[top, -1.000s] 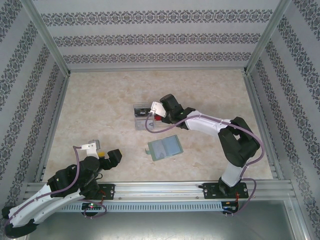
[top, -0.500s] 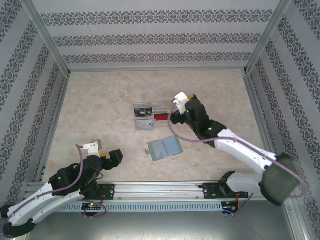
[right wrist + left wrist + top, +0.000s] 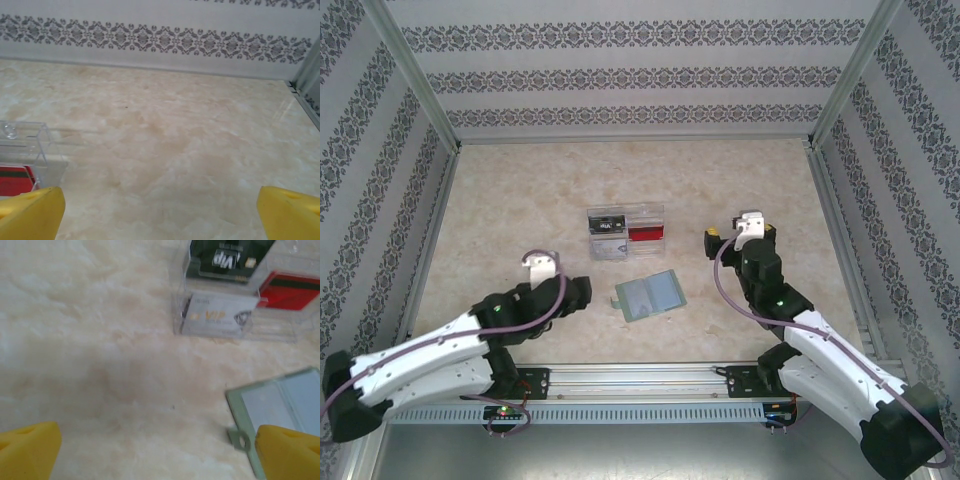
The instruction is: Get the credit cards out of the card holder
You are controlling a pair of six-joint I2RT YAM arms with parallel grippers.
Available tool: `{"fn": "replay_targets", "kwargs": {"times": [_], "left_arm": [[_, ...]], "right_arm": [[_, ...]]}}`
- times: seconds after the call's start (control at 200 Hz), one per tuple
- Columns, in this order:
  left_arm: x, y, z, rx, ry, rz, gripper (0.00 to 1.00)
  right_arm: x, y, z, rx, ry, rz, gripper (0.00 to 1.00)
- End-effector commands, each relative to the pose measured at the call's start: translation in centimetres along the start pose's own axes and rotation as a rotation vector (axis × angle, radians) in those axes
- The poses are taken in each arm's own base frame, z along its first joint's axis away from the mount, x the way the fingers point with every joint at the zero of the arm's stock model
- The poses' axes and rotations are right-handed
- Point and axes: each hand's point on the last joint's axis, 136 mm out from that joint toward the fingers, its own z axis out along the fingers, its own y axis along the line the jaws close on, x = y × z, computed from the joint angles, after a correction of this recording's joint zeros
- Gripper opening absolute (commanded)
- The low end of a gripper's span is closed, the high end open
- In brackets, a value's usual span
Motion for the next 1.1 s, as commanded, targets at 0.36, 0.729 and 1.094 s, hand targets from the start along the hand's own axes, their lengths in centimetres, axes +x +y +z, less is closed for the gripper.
{"fn": "replay_targets", "kwargs": {"times": [0.36, 0.729, 1.094], "left_arm": [[-2.8, -3.2, 0.6, 0.028, 0.009, -0.035, 1.0], [2.1, -10.4, 2.6, 0.336, 0.24, -0.152, 0.9], [4.9, -14.4, 4.5, 0.389, 0.331, -0.195, 0.57]], "right_arm": [[-0.4, 0.7, -1.5, -0.1, 0.01, 0.307, 0.98], [6.8, 7.8, -1.7, -0.399, 0.354, 0.415, 0.98], [13.7, 11.2, -0.9, -0.405, 0.626, 0.383, 0.56]]}}
